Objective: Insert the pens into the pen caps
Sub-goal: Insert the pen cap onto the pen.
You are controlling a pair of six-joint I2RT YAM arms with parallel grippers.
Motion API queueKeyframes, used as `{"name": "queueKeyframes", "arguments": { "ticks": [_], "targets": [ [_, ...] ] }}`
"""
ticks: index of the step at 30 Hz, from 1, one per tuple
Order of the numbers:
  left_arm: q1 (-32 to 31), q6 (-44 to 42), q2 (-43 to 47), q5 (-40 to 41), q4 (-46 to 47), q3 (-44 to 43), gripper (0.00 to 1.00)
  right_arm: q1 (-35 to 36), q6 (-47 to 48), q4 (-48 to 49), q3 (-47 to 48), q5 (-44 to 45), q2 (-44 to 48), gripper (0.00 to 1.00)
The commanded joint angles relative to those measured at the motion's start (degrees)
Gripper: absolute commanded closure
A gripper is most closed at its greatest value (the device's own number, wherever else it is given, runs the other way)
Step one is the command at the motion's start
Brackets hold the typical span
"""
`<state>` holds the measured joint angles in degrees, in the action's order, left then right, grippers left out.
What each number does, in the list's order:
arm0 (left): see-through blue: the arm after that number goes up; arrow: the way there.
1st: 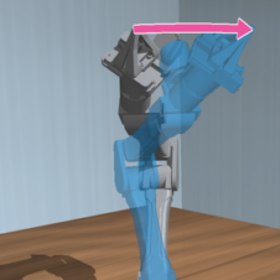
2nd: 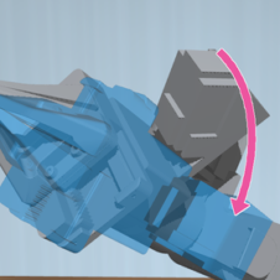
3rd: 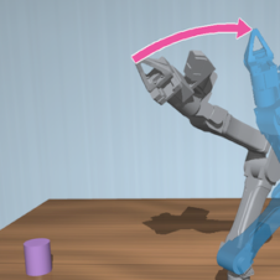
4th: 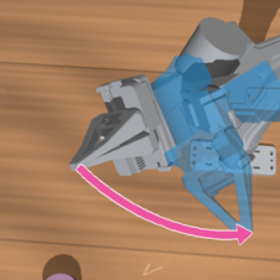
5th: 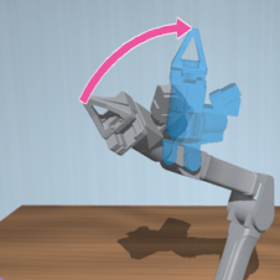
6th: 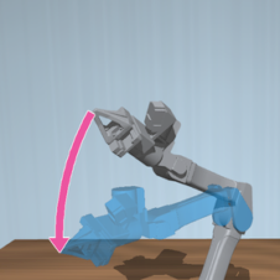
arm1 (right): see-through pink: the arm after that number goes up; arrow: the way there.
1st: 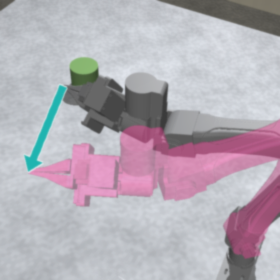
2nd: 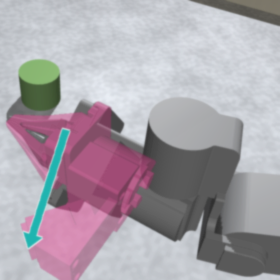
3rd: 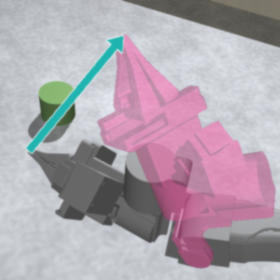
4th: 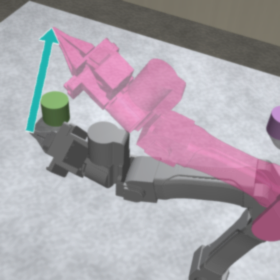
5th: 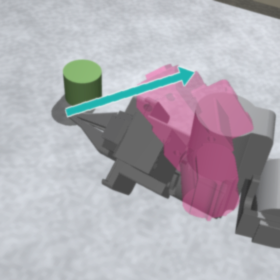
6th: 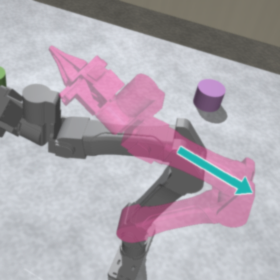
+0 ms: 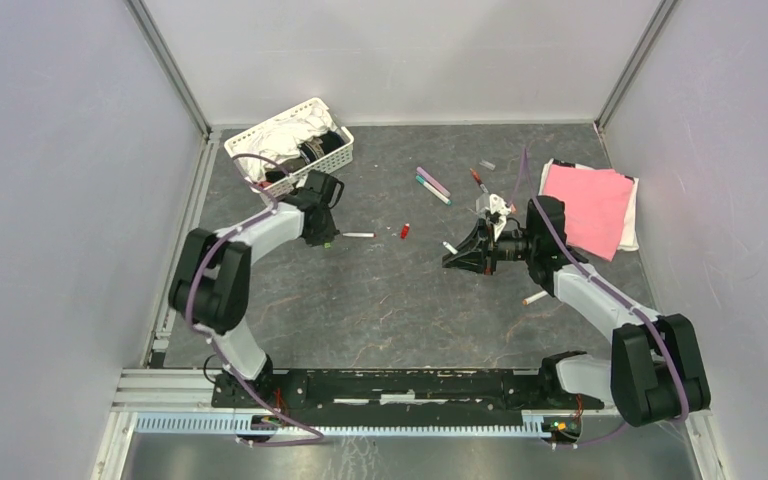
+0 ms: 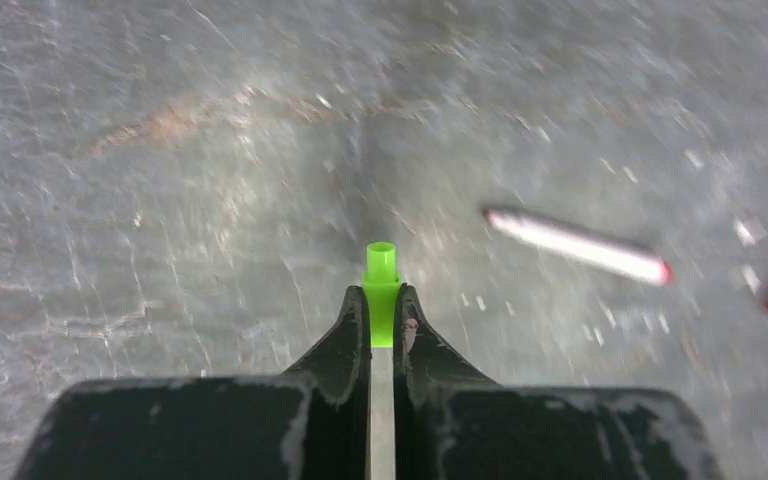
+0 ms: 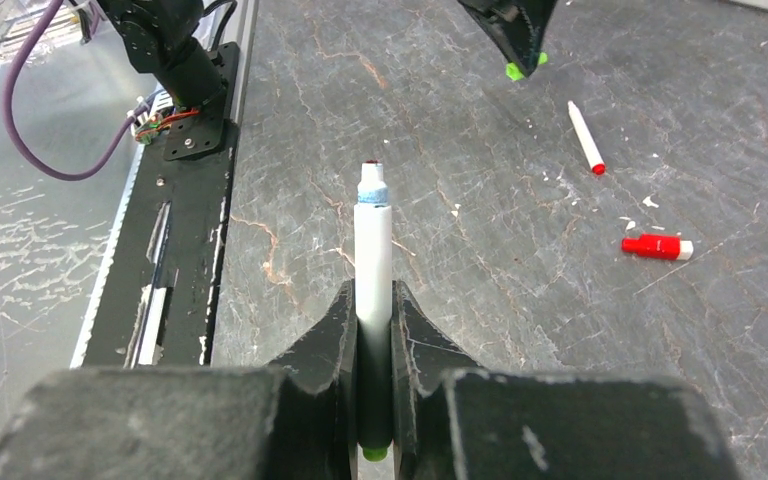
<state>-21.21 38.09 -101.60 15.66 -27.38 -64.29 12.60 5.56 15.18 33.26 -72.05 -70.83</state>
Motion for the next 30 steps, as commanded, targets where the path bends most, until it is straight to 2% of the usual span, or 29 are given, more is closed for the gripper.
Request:
{"name": "queueKeyframes", "arguments": {
  "ticks": [1,5,9,11,13,15,17,21,30],
  "targets": [
    [0.0,-13.3,12.4,-17.2,7.1,4.6,0.98,-0.3,8.1,-5.0,2.8,-1.2,2.5,1.0],
    [0.0,-18.2,17.5,-39.2,9.0,7.3,0.98,0.0,25.6,-17.5,5.2,-1.1,3.2,1.0],
    [-0.2,-24.0,17.1,-63.9,6.5,7.1,0.98,1.9,45.4,-30.0,6.6,2.5,4.9,1.0],
    [-0.7,-29.5,16.3,-69.9,0.8,6.1,0.98,4.0,56.9,-34.7,7.1,5.9,5.9,1.0],
    [-1.5,-35.4,15.3,-72.3,-5.3,4.0,0.98,6.4,68.4,-40.9,8.6,9.0,5.9,1.0],
    [-2.9,-37.5,14.8,-74.2,-7.2,3.1,0.98,8.9,77.6,-46.4,10.4,12.3,4.7,1.0],
    [-5.5,-37.7,13.9,-76.4,-7.4,2.2,0.98,12.3,81.7,-46.9,10.6,17.7,4.5,1.0],
    [-10.5,-41.4,10.6,-79.7,-10.3,0.7,0.98,16.5,83.2,-44.2,9.5,24.6,4.5,1.0],
    [-16.2,-45.9,4.5,-82.3,-15.6,-2.4,0.98,20.2,83.2,-38.8,4.4,30.2,6.1,1.0]
  ]
}}
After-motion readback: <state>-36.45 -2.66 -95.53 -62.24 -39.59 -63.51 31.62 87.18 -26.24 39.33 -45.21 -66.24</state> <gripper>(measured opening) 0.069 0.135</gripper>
